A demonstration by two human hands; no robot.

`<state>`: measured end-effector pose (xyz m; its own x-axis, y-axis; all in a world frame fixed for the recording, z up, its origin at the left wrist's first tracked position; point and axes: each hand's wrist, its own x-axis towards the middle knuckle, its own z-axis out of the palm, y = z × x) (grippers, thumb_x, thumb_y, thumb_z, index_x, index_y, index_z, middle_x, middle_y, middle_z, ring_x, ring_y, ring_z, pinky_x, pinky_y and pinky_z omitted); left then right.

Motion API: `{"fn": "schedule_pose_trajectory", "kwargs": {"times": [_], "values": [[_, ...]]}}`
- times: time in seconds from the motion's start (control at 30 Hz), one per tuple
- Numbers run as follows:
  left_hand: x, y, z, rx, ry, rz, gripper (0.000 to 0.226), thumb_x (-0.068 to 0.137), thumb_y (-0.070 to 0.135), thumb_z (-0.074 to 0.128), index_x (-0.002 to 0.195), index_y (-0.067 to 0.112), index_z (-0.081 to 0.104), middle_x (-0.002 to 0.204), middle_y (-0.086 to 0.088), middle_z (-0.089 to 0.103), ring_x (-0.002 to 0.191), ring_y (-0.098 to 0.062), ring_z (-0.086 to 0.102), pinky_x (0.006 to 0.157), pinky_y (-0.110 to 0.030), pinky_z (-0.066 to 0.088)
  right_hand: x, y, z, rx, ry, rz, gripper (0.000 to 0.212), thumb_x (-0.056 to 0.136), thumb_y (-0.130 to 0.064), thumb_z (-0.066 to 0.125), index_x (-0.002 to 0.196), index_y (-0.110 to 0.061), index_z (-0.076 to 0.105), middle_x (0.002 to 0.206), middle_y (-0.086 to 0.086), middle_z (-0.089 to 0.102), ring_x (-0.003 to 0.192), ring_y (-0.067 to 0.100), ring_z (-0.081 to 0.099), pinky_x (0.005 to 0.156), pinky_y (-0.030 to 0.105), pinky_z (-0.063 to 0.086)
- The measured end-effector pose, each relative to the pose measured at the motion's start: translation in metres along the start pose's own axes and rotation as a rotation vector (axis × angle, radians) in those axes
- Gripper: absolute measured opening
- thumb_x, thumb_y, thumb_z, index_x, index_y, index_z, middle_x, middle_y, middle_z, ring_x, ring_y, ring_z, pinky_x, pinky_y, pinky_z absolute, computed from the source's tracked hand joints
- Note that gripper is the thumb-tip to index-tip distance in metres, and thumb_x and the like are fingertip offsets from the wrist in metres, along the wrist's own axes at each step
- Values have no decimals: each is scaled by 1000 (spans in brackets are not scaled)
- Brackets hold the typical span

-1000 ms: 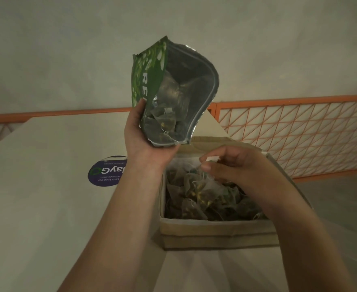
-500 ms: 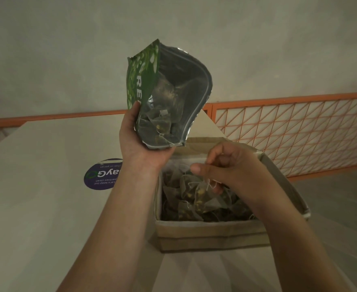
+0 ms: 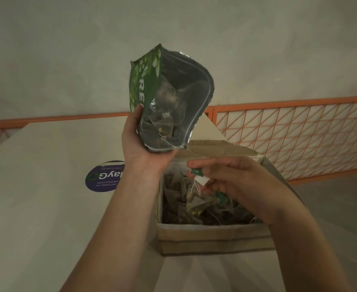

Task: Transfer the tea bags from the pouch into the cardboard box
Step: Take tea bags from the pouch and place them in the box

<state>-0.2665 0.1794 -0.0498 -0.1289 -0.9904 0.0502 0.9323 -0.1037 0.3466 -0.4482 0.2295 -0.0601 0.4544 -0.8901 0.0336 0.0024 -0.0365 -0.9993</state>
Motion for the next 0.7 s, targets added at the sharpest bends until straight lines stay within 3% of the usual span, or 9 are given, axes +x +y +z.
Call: {"fn": "schedule_pose_trajectory", "kwargs": {"times": [0.2,0.4,0.53,0.7], "values": [[-3,-2,4,10,28,17,49,95,40,55,138,17,62,139,-14,62,126,-35,59,81,-50,60,1,1,-1,11,25,-27,18,83,-11,63,99,-14,71,85,6,73,74,15,69,69,24,55],[-2,-2,3,16,29,8,51,95,40,55,140,18,61,140,-12,61,128,-34,59,82,-48,60,-1,1,-1,-77,20,-37,25,91,-5,57,105,-16,74,100,2,75,89,15,70,80,20,55],[-3,-2,4,10,30,9,50,94,39,55,139,17,61,139,-14,62,126,-35,59,79,-49,61,-4,-2,0,-105,-37,-39,34,88,-1,59,112,-21,71,84,6,73,83,14,69,78,17,51],[-4,-2,4,13,31,11,49,95,40,55,137,16,63,138,-15,62,126,-36,59,80,-49,61,-5,-3,0,-129,-58,-39,38,86,-1,62,117,-23,68,83,8,73,82,16,70,77,19,52]]}}
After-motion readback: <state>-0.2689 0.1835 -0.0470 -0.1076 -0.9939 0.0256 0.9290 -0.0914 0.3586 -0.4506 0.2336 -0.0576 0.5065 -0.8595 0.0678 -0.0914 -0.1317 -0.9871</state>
